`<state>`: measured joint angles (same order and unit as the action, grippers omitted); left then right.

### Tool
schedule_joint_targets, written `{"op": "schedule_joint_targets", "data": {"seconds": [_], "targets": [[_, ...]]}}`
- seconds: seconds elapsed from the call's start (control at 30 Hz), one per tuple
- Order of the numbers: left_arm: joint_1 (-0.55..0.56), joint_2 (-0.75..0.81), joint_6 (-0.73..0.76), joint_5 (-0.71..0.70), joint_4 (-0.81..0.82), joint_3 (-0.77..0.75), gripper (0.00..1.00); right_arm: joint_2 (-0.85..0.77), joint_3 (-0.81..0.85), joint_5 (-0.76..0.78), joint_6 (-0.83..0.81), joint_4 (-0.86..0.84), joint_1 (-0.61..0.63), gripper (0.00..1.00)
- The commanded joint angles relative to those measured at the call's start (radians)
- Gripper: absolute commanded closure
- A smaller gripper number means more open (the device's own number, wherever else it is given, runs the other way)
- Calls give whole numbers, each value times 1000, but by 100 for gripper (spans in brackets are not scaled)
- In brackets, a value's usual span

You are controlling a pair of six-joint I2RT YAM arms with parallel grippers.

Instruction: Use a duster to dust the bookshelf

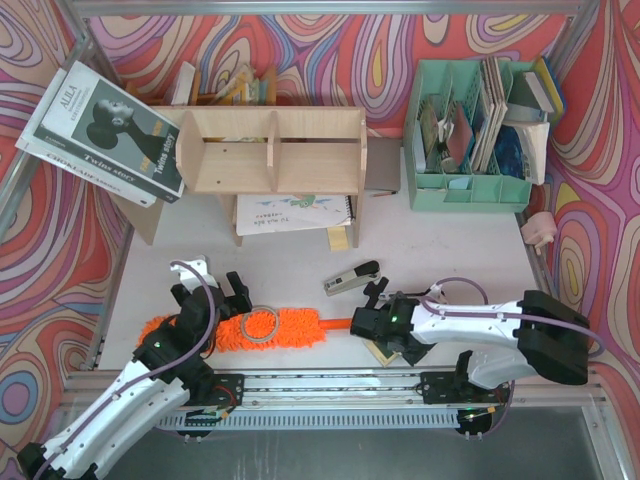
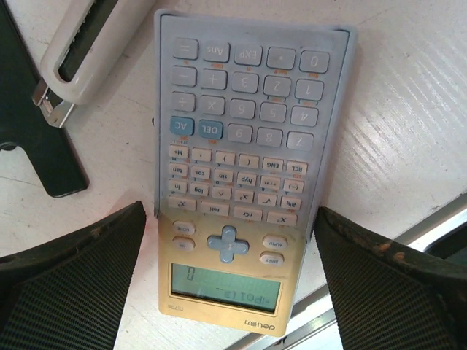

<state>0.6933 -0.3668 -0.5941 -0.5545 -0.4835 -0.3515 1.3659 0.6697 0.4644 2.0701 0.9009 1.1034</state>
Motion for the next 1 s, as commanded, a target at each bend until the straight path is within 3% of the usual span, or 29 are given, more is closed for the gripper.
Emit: {"op": "schedule_joint_targets", "data": {"seconds": [0.0,0.53,0.73,0.97], "targets": [[2,-4,0,-10,22,-7,2,-29,-48,1,137,-92,-29,14],[2,-11,5,-3,27,-7,2,2,4,47,140,-71,-94,25],[2,-5,6,-4,25,-7,2,-11,37,76,114,-28,-94,15],[2,4,-1,-14,20,-6,2,-2,169,164,-94,141,-93,2]]}}
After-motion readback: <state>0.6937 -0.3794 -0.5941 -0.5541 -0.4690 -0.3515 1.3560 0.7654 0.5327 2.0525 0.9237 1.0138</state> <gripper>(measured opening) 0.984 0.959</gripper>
